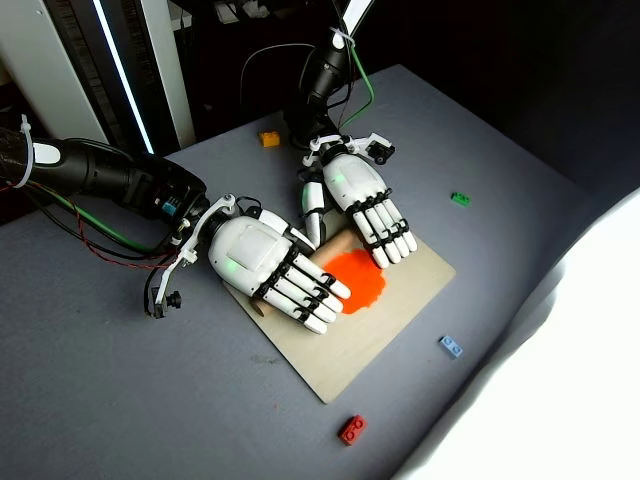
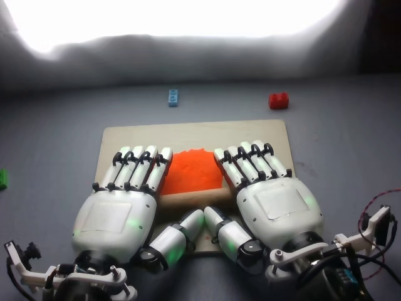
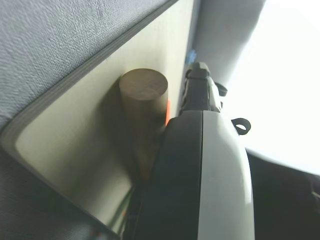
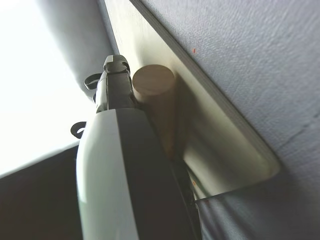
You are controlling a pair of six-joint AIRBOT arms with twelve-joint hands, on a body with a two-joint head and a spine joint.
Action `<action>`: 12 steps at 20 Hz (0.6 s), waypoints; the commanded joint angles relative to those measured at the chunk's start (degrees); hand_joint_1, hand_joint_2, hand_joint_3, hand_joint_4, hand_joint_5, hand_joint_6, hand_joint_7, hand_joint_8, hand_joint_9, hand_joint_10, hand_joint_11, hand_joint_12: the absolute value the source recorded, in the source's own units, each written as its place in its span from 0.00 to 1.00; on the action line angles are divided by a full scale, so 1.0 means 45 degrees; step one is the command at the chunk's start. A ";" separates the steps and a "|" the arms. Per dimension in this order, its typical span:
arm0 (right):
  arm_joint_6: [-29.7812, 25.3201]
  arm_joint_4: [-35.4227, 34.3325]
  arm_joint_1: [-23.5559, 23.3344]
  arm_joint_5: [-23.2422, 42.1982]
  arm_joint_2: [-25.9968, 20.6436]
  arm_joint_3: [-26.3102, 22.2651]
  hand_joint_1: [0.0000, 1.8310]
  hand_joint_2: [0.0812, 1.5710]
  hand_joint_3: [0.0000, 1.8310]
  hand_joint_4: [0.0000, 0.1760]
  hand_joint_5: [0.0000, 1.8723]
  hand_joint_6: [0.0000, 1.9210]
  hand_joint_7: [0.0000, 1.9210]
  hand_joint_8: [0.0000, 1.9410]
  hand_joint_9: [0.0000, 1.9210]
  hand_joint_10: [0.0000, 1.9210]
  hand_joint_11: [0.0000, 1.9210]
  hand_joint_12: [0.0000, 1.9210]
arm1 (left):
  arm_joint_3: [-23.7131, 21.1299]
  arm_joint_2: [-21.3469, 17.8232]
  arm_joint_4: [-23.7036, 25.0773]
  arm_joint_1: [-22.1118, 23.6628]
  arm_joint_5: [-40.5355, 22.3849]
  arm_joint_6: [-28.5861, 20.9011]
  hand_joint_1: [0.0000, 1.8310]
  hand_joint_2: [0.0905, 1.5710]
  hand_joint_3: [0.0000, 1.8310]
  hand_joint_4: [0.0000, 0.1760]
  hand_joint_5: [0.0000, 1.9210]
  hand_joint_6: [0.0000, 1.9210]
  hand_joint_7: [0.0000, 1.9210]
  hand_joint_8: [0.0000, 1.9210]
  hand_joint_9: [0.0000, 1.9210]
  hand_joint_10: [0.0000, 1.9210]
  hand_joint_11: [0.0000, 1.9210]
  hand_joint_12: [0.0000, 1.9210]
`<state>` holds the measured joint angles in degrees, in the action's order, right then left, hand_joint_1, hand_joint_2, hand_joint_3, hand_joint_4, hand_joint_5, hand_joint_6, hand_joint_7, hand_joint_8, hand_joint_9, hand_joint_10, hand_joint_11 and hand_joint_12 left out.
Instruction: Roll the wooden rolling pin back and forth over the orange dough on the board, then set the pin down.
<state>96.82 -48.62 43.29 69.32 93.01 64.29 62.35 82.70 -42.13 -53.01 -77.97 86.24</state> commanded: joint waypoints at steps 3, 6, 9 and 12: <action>-0.0102 0.0969 -0.0157 0.1017 -0.0017 0.0103 0.00 0.88 0.00 0.00 0.04 0.01 0.03 0.00 0.01 0.00 0.00 0.00 | 0.0083 0.0039 0.0783 0.0212 -0.1063 -0.0015 0.00 0.80 0.00 0.00 0.00 0.00 0.00 0.00 0.00 0.00 0.01 0.01; -0.0158 0.0968 -0.0220 0.1017 -0.0003 0.0144 0.00 0.88 0.00 0.00 0.02 0.00 0.00 0.00 0.00 0.00 0.00 0.00 | 0.0197 0.0098 0.0709 0.0276 -0.1009 -0.0017 0.00 0.80 0.00 0.00 0.00 0.00 0.00 0.00 0.00 0.00 0.00 0.00; -0.0195 0.0951 -0.0303 0.1017 0.0037 0.0237 0.00 0.87 0.00 0.00 0.01 0.00 0.01 0.00 0.00 0.00 0.00 0.00 | 0.0375 0.0136 0.0695 0.0380 -0.0878 -0.0017 0.00 0.81 0.00 0.00 0.00 0.00 0.00 0.00 0.00 0.00 0.00 0.00; -0.0239 0.0932 -0.0322 0.0985 0.0039 0.0290 0.00 0.87 0.00 0.00 0.02 0.01 0.02 0.01 0.00 0.00 0.00 0.00 | 0.0563 0.0174 0.0668 0.0510 -0.0746 -0.0028 0.00 0.82 0.00 0.01 0.00 0.00 0.00 0.00 0.00 0.00 0.01 0.01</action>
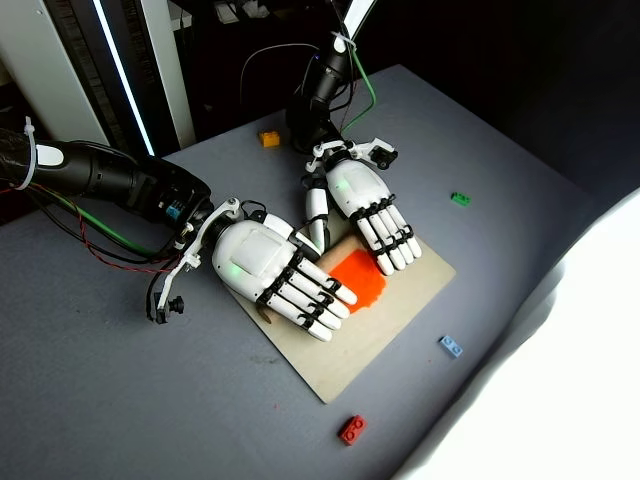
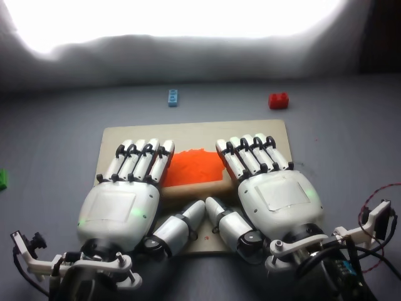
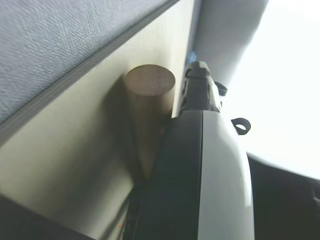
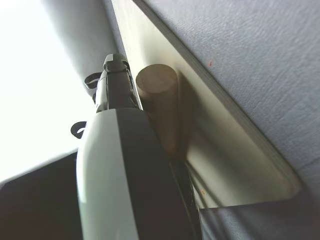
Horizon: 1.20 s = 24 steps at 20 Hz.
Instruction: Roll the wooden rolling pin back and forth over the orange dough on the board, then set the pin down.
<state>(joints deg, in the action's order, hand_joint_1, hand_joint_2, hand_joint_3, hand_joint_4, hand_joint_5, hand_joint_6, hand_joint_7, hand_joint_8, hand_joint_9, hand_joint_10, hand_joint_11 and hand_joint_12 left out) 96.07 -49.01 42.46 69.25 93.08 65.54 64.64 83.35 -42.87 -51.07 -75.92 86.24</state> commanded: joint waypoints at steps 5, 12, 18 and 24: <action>-0.0239 0.1007 -0.0175 0.0947 0.0019 0.0137 0.00 0.88 0.00 0.00 0.04 0.01 0.03 0.01 0.00 0.00 0.00 0.00 | 0.0224 0.0060 0.0622 0.0192 -0.1163 -0.0120 0.00 0.81 0.00 0.00 0.00 0.00 0.00 0.00 0.00 0.00 0.03 0.01; -0.0406 0.0909 -0.0289 0.0867 0.0021 0.0421 0.00 0.88 0.00 0.00 0.03 0.01 0.03 0.01 0.02 0.01 0.00 0.00 | 0.0678 0.0287 0.0502 0.0273 -0.1050 -0.0722 0.00 0.80 0.00 0.00 0.00 0.00 0.00 0.00 0.00 0.00 0.00 0.00; -0.0489 0.0673 -0.0405 0.0715 0.0028 0.0640 0.00 0.88 0.00 0.00 0.01 0.00 0.00 0.00 0.00 0.00 0.00 0.00 | 0.0969 0.0393 0.0422 0.0417 -0.0891 -0.1096 0.00 0.83 0.01 0.00 0.00 0.00 0.00 0.00 0.00 0.00 0.00 0.00; -0.0598 0.0570 -0.0464 0.0589 0.0028 0.0804 0.00 0.88 0.00 0.00 0.02 0.01 0.01 0.00 0.00 0.00 0.00 0.00 | 0.1228 0.0525 0.0425 0.0569 -0.0754 -0.1123 0.00 0.81 0.00 0.00 0.00 0.00 0.00 0.00 0.00 0.00 0.01 0.01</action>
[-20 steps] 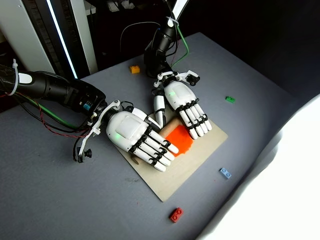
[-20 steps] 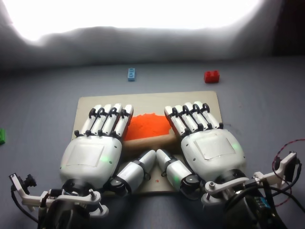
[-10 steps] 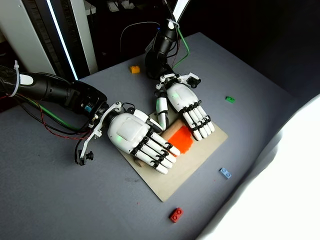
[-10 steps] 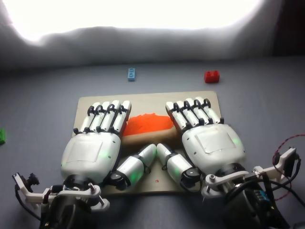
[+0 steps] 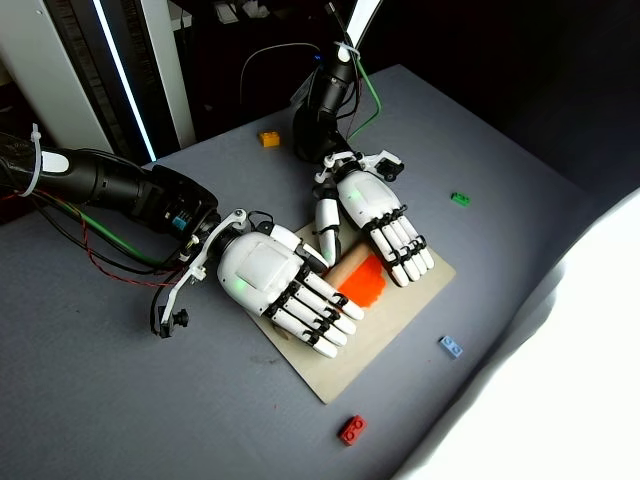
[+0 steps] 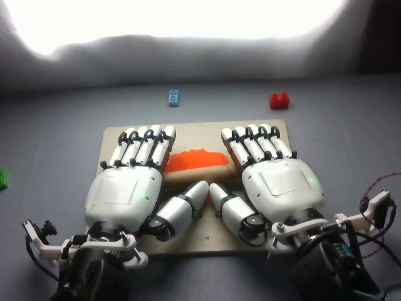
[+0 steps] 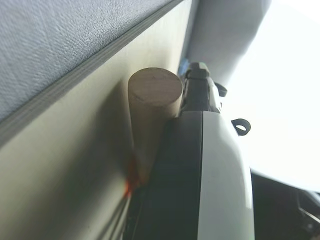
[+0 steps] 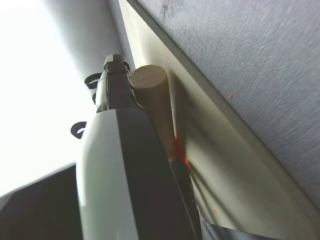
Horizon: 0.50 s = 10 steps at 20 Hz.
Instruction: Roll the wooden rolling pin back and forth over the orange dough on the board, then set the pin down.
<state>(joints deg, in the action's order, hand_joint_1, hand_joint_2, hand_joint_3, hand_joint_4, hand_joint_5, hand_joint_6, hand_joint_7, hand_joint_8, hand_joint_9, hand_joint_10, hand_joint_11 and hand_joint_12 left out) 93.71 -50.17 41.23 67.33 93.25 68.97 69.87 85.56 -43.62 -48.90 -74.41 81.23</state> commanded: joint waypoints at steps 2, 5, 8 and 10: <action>-0.0117 0.0821 -0.0213 0.1000 -0.0011 0.0109 0.00 0.88 0.00 0.00 0.02 0.00 0.01 0.00 0.00 0.00 0.00 0.00 | 0.0136 0.0084 0.0591 0.0111 -0.1069 -0.0011 0.00 0.81 0.00 0.00 0.00 0.00 0.00 0.00 0.00 0.00 0.00 0.00; -0.0243 0.0793 -0.0264 0.0893 -0.0010 0.0248 0.00 0.89 0.00 0.00 0.03 0.01 0.02 0.00 0.00 0.00 0.00 0.00 | 0.0282 0.0143 0.0590 0.0180 -0.0969 -0.0011 0.00 0.82 0.00 0.00 0.00 0.00 0.00 0.00 0.00 0.00 0.00 0.00; -0.0371 0.0746 -0.0324 0.0758 -0.0005 0.0381 0.00 0.88 0.00 0.00 0.03 0.01 0.02 0.00 0.00 0.00 0.00 0.00 | 0.0456 0.0199 0.0589 0.0209 -0.0836 -0.0011 0.00 0.82 0.00 0.00 0.00 0.00 0.00 0.00 0.00 0.00 0.00 0.00; -0.0477 0.0741 -0.0364 0.0687 0.0007 0.0465 0.00 0.88 0.00 0.00 0.02 0.00 0.02 0.00 0.00 0.00 0.00 0.00 | 0.0564 0.0213 0.0585 0.0209 -0.0748 -0.0011 0.00 0.82 0.00 0.00 0.00 0.00 0.00 0.00 0.00 0.00 0.00 0.00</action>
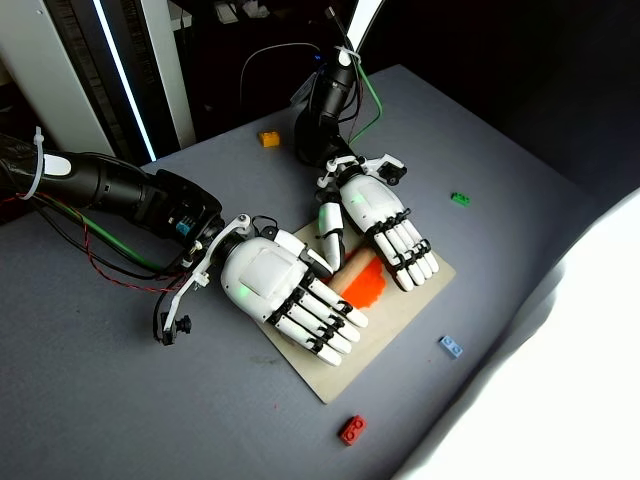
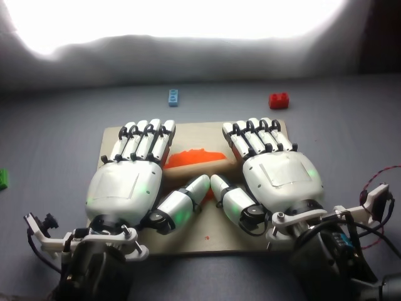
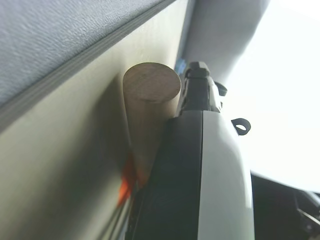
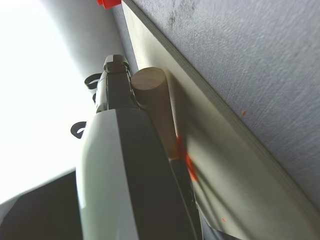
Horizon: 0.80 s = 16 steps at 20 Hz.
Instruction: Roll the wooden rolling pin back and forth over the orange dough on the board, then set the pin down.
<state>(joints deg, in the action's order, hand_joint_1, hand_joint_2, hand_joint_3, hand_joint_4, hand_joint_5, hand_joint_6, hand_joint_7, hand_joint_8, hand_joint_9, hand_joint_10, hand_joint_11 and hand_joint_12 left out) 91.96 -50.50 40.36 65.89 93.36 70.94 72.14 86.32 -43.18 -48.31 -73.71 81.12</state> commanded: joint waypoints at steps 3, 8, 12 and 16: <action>-0.0142 0.0807 -0.0188 0.0916 -0.0017 0.0091 0.00 0.88 0.00 0.00 0.03 0.01 0.02 0.00 0.00 0.00 0.00 0.00 | 0.0216 0.0070 0.0381 0.0082 -0.0677 0.0095 0.00 0.83 0.00 0.00 0.00 0.00 0.00 0.00 0.00 0.00 0.00 0.00; -0.0318 0.0647 -0.0224 0.0589 -0.0014 0.0298 0.00 0.89 0.00 0.00 0.01 0.00 0.01 0.00 0.00 0.00 0.00 0.00 | 0.0431 0.0115 0.0371 0.0096 -0.0555 0.0092 0.00 0.81 0.00 0.00 0.00 0.00 0.00 0.00 0.00 0.00 0.00 0.00; -0.0443 0.0531 -0.0316 0.0542 0.0004 0.0504 0.00 0.89 0.00 0.00 0.01 0.00 0.01 0.00 0.00 0.00 0.00 0.00 | 0.0587 0.0161 0.0353 0.0122 -0.0492 0.0067 0.00 0.81 0.00 0.00 0.00 0.00 0.00 0.00 0.00 0.00 0.00 0.00; -0.0538 0.0449 -0.0360 0.0399 0.0005 0.0639 0.00 0.89 0.00 0.00 0.00 0.00 0.00 0.00 0.00 0.00 0.00 0.00 | 0.0679 0.0238 0.0312 0.0129 -0.0471 0.0062 0.00 0.81 0.00 0.00 0.00 0.00 0.00 0.00 0.00 0.00 0.00 0.00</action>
<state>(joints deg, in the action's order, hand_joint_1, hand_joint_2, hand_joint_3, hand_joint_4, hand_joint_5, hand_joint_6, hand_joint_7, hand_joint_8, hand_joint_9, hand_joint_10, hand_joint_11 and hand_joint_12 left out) 89.73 -50.78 39.40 63.48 93.43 73.54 74.94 87.11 -42.61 -47.88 -72.75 81.14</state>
